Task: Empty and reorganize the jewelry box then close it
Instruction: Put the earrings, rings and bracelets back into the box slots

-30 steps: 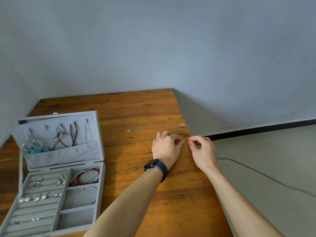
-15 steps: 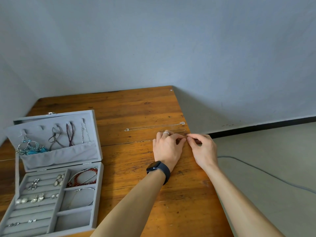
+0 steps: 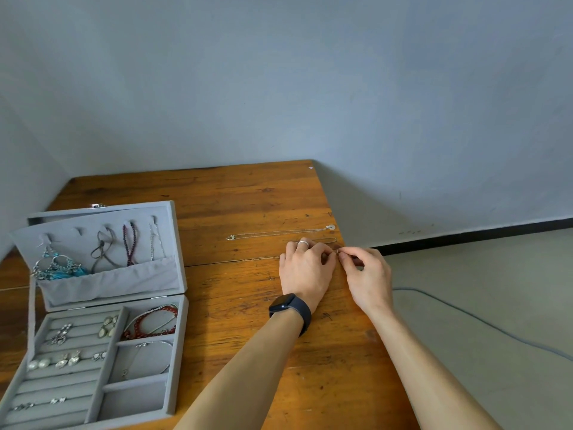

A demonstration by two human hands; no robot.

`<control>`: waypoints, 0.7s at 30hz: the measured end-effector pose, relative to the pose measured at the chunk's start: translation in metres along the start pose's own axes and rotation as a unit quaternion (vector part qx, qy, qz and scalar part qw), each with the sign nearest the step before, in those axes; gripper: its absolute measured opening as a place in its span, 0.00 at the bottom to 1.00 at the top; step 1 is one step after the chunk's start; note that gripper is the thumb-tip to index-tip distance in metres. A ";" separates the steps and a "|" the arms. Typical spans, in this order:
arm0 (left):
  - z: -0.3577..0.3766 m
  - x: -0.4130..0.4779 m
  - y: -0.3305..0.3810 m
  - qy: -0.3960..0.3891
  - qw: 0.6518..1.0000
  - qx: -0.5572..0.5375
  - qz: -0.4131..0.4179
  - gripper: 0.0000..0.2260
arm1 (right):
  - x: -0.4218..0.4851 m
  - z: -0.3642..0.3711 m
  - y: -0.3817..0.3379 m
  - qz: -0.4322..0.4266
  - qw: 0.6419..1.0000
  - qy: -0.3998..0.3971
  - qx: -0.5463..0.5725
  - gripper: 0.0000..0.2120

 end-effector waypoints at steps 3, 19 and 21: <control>0.001 0.000 -0.001 0.002 1.000 -0.001 0.005 0.12 | -0.001 0.001 -0.002 -0.006 1.000 0.000 -0.005 0.08; -0.023 -0.065 -0.004 -0.066 0.982 0.100 0.147 0.18 | -0.048 -0.004 -0.029 -0.058 0.985 -0.035 -0.157 0.14; -0.041 -0.085 -0.012 -0.062 0.975 0.125 0.171 0.18 | -0.069 -0.003 -0.045 -0.084 0.982 -0.043 -0.164 0.14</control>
Point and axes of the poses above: each hand's wrist, its own x-axis towards the middle knuckle, its own z-axis out of the palm, y = z × x, the point moved 10 cm from there along x, towards the middle knuckle, and after that the axes turned 6 degrees about x, right-handed, at the moved point
